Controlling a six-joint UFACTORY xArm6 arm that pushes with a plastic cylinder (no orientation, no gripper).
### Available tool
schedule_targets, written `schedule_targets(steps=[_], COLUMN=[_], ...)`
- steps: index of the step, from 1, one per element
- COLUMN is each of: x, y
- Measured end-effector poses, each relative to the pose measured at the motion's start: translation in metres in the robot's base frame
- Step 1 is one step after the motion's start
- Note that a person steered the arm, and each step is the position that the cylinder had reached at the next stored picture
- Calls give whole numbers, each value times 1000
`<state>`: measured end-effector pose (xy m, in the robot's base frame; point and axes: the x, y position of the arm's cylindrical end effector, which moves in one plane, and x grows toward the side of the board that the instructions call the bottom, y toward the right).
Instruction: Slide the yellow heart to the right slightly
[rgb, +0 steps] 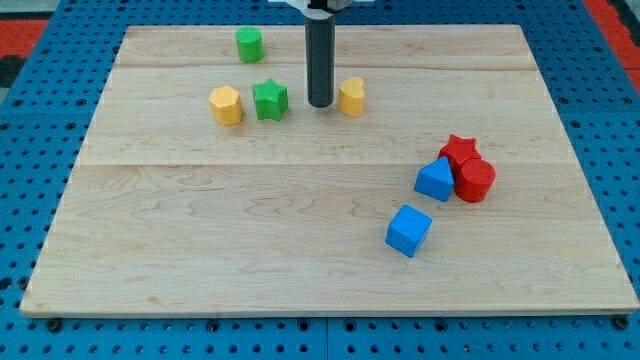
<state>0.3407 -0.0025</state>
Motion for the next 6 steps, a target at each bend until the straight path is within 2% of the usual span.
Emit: schedule_targets(steps=[2,3,4,5,6], x=[-21,5,-38,-53,-5], y=[1,13,12,41,88])
